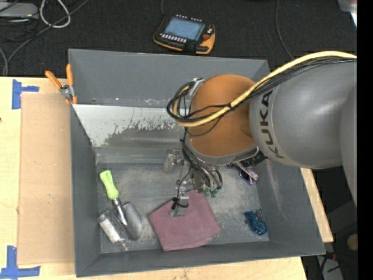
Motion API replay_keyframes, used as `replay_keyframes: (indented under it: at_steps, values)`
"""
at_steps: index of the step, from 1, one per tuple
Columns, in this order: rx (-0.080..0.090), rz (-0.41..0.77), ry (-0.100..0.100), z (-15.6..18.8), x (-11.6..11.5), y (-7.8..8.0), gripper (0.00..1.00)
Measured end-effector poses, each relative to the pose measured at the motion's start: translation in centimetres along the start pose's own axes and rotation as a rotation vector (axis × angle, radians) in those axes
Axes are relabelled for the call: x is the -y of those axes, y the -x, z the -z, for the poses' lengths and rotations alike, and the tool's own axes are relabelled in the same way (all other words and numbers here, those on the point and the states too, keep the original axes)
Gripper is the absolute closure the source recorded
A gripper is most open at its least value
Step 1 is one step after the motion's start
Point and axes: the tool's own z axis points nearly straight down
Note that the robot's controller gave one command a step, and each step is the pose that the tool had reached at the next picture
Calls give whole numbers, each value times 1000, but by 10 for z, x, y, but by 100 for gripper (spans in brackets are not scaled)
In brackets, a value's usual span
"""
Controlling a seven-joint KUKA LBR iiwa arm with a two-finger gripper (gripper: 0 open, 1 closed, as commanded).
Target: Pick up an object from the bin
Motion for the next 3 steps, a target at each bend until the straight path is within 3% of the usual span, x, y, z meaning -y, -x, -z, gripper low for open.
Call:
replay_keyframes:
  at_steps: [1,2,3]
  values:
    - [0,0,0,0,0,0,0]
    - [-13,39,-2,-64,-6,-60,0]
    - [8,16,2,-83,-15,-41,0]
